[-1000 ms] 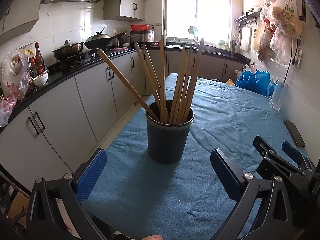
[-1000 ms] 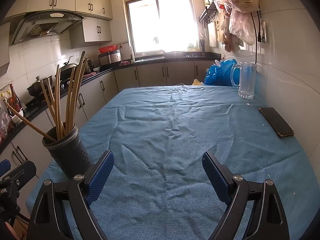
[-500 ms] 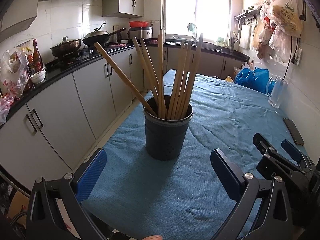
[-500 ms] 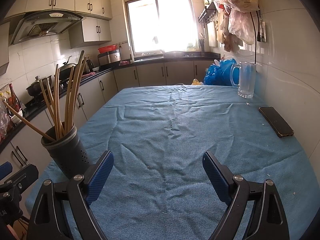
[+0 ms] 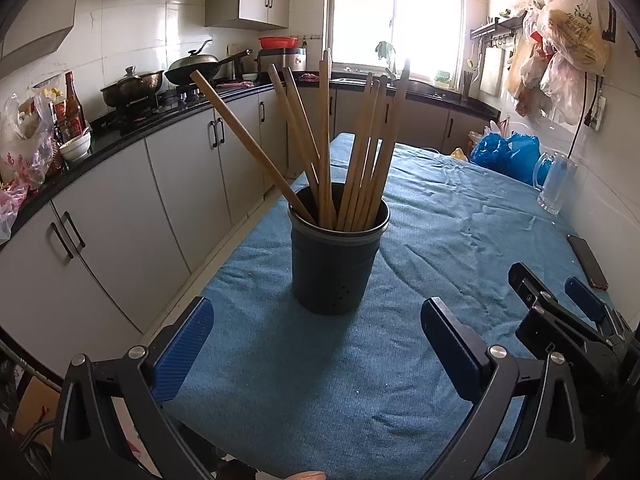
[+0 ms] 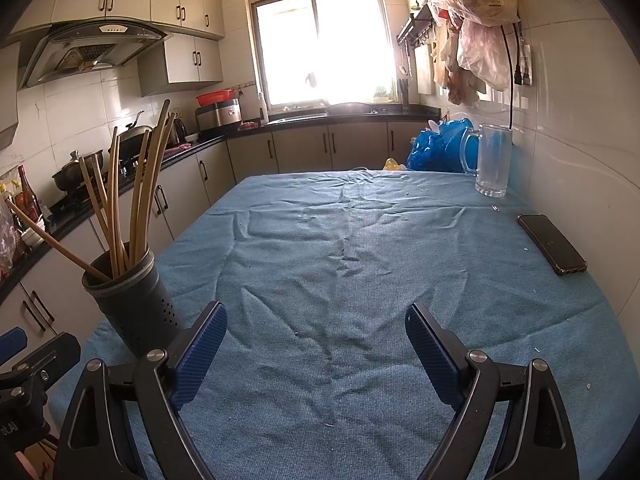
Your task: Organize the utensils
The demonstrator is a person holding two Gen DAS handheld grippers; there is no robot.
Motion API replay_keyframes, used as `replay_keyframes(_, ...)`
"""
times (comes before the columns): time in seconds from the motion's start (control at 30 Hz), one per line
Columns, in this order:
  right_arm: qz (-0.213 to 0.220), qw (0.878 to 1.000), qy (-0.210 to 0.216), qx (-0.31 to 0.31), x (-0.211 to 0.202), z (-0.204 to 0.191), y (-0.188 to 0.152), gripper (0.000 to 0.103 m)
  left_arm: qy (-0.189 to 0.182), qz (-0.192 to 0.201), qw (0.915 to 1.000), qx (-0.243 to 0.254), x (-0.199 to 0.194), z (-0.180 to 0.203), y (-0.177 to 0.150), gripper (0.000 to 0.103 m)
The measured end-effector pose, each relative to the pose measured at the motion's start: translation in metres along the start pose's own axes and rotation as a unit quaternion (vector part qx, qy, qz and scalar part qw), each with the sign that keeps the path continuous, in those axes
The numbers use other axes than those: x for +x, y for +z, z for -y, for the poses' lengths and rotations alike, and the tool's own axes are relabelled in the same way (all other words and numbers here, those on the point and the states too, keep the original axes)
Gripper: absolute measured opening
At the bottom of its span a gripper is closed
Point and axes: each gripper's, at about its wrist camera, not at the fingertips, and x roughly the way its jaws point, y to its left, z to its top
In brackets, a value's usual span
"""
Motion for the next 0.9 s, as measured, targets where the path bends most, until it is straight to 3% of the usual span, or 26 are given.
replay_keyframes(0.9, 0.005, 1.0, -0.003, -0.005, -0.0038, -0.0013, -0.0013, 0.094, -0.002, -0.013, 0.9999, -0.004, 0.0052, -0.0022, -0.0027, 0.103)
